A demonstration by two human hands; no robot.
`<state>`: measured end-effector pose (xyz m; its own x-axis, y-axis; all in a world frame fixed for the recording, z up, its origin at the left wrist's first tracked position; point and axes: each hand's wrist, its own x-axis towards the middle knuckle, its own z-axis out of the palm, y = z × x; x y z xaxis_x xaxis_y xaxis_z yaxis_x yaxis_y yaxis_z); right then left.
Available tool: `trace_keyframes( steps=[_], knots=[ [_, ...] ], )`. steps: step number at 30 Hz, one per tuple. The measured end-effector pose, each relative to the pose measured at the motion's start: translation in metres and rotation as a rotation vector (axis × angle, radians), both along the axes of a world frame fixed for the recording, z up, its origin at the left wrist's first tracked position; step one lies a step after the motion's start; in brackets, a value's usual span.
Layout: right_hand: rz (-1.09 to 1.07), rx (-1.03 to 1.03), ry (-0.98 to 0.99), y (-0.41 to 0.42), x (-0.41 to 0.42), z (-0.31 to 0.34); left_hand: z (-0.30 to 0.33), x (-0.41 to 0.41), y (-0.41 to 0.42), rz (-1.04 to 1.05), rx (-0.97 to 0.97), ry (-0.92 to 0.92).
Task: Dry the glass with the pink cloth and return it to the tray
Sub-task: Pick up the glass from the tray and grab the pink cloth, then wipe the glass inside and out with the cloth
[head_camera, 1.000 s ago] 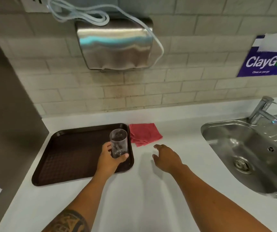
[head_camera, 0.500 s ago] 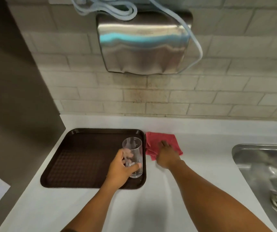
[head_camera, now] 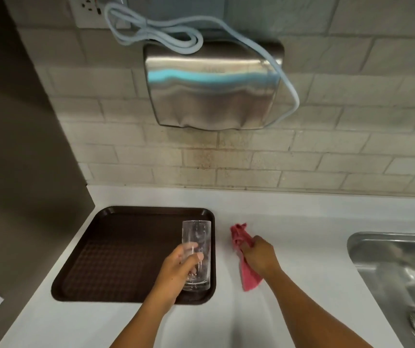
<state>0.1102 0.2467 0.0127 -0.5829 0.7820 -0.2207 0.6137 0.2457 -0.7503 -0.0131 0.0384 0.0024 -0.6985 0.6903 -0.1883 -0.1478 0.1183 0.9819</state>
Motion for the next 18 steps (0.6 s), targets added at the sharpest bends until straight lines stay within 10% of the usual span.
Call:
trace_keyframes(
  steps=[7,12,18],
  knots=[
    [-0.144,-1.202,1.118,-0.039,0.054,0.032,0.017,0.019,0.010,-0.052,0.090,-0.170],
    [-0.273,-1.107,1.117,-0.084,0.062,0.029,0.029,0.037,0.020,-0.063,0.167,-0.251],
    [-0.221,-0.368,0.557,-0.109,0.039,0.044,0.036,0.054,0.031,-0.112,0.167,-0.277]
  ],
)
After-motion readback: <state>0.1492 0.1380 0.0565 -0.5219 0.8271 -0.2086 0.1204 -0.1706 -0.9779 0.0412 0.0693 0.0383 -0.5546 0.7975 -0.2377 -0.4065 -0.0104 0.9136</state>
